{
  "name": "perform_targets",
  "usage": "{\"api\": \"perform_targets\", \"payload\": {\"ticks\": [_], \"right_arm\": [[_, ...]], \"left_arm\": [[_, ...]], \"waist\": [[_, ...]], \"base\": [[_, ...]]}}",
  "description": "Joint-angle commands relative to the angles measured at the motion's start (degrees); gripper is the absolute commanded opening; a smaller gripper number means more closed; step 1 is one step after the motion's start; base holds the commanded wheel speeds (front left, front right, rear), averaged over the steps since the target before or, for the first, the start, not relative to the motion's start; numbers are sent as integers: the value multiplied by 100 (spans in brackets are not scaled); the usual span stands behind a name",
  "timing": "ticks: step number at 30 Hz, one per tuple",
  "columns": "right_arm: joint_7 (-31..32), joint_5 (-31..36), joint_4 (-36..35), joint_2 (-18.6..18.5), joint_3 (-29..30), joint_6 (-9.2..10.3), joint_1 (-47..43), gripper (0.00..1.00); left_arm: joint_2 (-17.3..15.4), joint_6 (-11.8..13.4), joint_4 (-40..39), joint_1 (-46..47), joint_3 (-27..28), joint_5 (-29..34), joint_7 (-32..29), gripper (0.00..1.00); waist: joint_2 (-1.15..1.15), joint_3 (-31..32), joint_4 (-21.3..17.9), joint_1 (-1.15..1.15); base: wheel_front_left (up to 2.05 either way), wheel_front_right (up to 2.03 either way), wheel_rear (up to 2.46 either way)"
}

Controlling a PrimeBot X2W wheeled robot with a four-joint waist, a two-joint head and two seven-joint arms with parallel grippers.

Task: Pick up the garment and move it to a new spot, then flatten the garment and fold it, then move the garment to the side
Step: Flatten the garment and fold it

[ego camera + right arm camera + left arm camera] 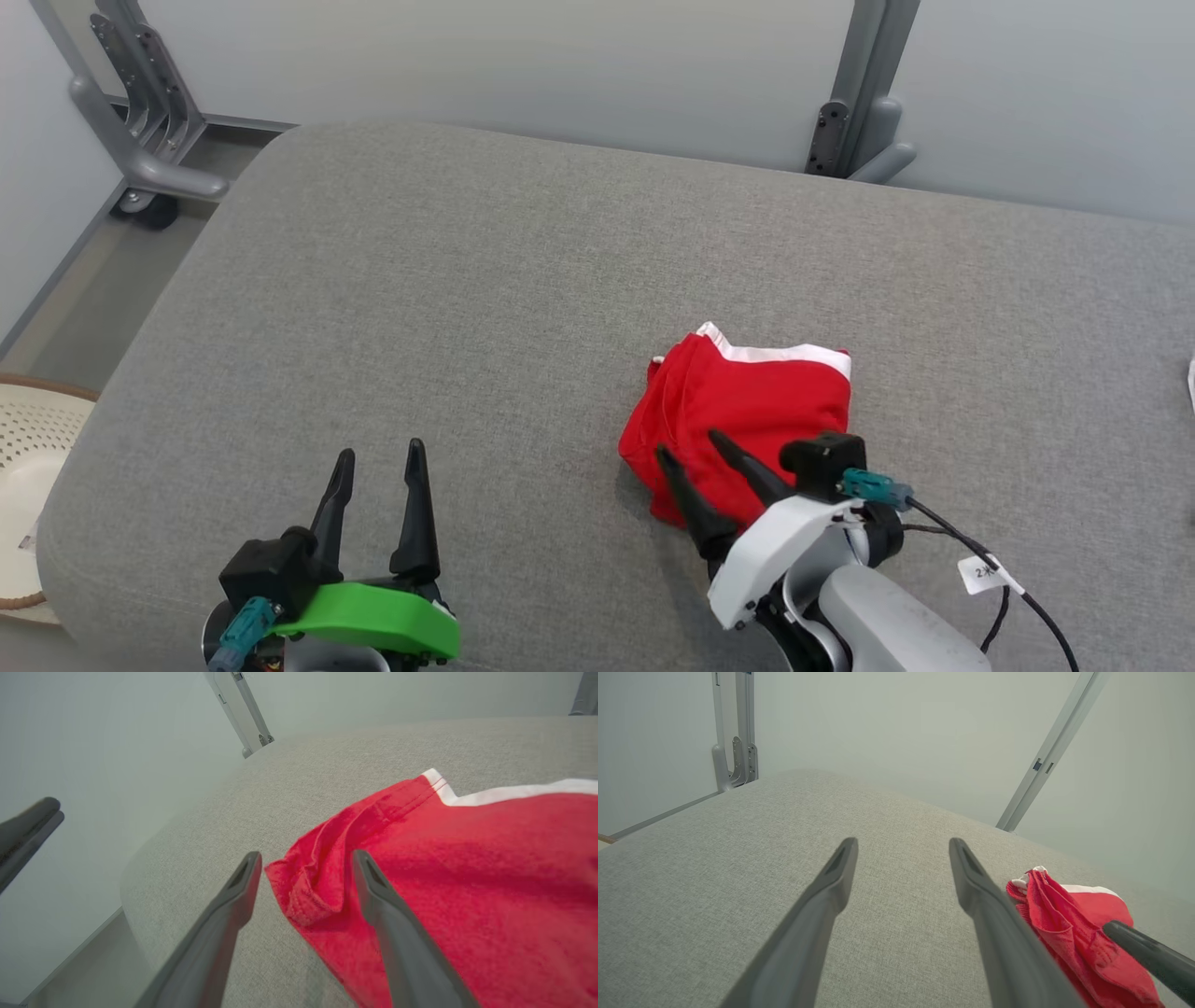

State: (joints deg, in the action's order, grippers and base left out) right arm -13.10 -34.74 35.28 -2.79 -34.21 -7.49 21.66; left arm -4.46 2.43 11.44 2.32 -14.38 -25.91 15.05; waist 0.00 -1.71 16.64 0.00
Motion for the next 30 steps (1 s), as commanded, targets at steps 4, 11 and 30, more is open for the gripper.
{"api": "perform_targets", "payload": {"ticks": [4,11,30], "right_arm": [[-129,299,-186,-23,612,0,-205,100],[-207,956,-491,-18,1714,0,-481,91],[-212,1102,258,-21,1124,0,-119,0]], "left_arm": [[-13,-22,3,-103,-8,27,15,100],[-28,-35,-8,-115,-56,32,15,100],[-62,-48,-60,186,-136,20,-2,100]], "waist": [[0,35,-70,0],[0,40,-79,0],[0,-436,470,0]], "base": [[0,0,0],[0,0,0],[0,0,0]]}}
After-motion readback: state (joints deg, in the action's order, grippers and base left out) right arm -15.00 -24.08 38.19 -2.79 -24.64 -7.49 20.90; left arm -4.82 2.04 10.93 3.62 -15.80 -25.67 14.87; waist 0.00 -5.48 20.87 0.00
